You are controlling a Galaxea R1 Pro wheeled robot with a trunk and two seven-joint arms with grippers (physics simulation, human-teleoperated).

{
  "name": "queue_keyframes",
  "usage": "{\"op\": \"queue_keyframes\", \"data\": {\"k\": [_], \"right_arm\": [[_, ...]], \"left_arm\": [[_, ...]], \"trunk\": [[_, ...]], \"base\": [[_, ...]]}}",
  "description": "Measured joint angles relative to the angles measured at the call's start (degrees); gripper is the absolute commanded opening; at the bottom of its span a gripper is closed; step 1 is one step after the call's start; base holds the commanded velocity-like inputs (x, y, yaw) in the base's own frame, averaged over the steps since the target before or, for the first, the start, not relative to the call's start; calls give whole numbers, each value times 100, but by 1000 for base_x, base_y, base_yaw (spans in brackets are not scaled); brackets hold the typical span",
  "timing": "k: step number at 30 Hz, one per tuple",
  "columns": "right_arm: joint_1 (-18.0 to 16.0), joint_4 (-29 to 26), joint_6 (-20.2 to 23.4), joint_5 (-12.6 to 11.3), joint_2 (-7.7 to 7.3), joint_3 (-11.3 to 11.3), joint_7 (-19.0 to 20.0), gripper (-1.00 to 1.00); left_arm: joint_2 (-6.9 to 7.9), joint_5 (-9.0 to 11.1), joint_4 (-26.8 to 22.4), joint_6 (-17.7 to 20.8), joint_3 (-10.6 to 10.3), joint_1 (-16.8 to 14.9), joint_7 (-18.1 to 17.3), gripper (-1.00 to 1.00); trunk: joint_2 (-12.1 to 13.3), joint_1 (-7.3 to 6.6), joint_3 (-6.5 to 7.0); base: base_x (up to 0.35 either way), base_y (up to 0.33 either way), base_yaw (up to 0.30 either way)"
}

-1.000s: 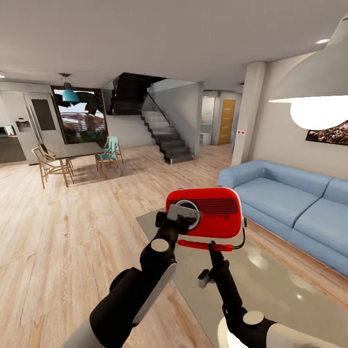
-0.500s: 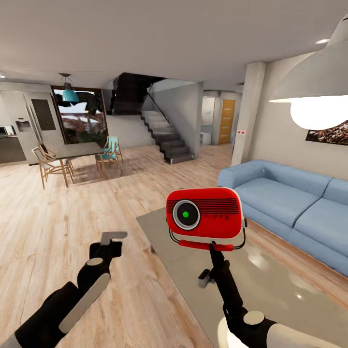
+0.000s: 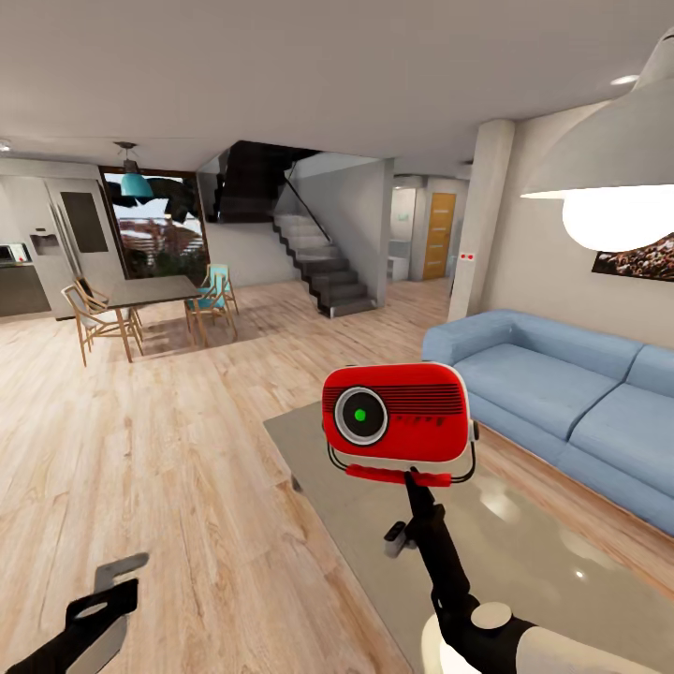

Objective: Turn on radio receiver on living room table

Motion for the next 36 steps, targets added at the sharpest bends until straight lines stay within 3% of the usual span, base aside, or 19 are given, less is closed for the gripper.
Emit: {"op": "queue_keyframes", "data": {"k": [2,4,6,8,16,21,23,24,26,27,29,30,32,34,36], "right_arm": [[0,0,-4,4,0,0,0,-100],[0,0,-6,3,3,3,0,-100],[0,0,-7,4,8,6,0,-100],[0,0,-7,8,10,3,0,-100],[0,-6,-33,15,17,-1,0,-100],[0,-23,-403,-14,21,-4,0,-100],[0,-36,-664,-196,29,-78,1,-100],[1,-44,-889,-433,39,-140,1,-100],[-1,-49,-1307,-1002,56,-376,144,-100],[2,-58,-1618,-1314,66,-360,321,-100],[0,-60,-2223,-2026,72,-512,859,-100],[3,-62,-2488,-2219,76,-544,1141,-100],[3,-78,-2828,-2432,82,-531,1529,-100],[3,-99,-3215,-2636,84,-827,2252,-100],[0,-180,-3438,-2648,88,-1119,2757,-100]], "left_arm": [[-74,9,517,-171,-1,0,-306,-100],[-242,17,1162,-449,-2,-1,-518,-100],[-618,3,1925,-964,-19,0,-629,-100],[-771,-12,2106,-1076,-48,-1,-638,-100],[-876,-21,2335,-1205,-115,-2,-642,-100],[-880,-25,2353,-1312,-118,-2,-637,-100],[-876,-26,2355,-1335,-118,-2,-636,-100],[-872,-26,2358,-1343,-115,-2,-636,-100],[-867,-27,2359,-1351,-111,-1,-635,-100],[-864,-26,2361,-1354,-112,-2,-636,-100],[-859,-27,2360,-1357,-109,-1,-635,-100],[-859,-25,2361,-1357,-109,-1,-635,-100],[-863,-25,2363,-1361,-111,-2,-636,-100],[-864,-21,2362,-1365,-109,-2,-637,-100],[-863,-19,2363,-1366,-110,-2,-640,-100]], "trunk": [[0,0,0],[0,0,0],[0,0,0],[0,0,0],[0,0,1],[0,0,1],[0,0,1],[0,0,0],[1,0,1],[-1,0,0],[1,0,0],[1,0,-1],[-1,0,0],[1,0,0],[-1,0,1]], "base": [[0,0,0],[0,0,0],[0,0,0],[0,0,0],[0,0,0],[0,0,0],[0,0,0],[0,0,0],[0,0,0],[0,0,0],[0,0,0],[0,0,0],[0,0,0],[0,0,0],[0,0,0]]}}
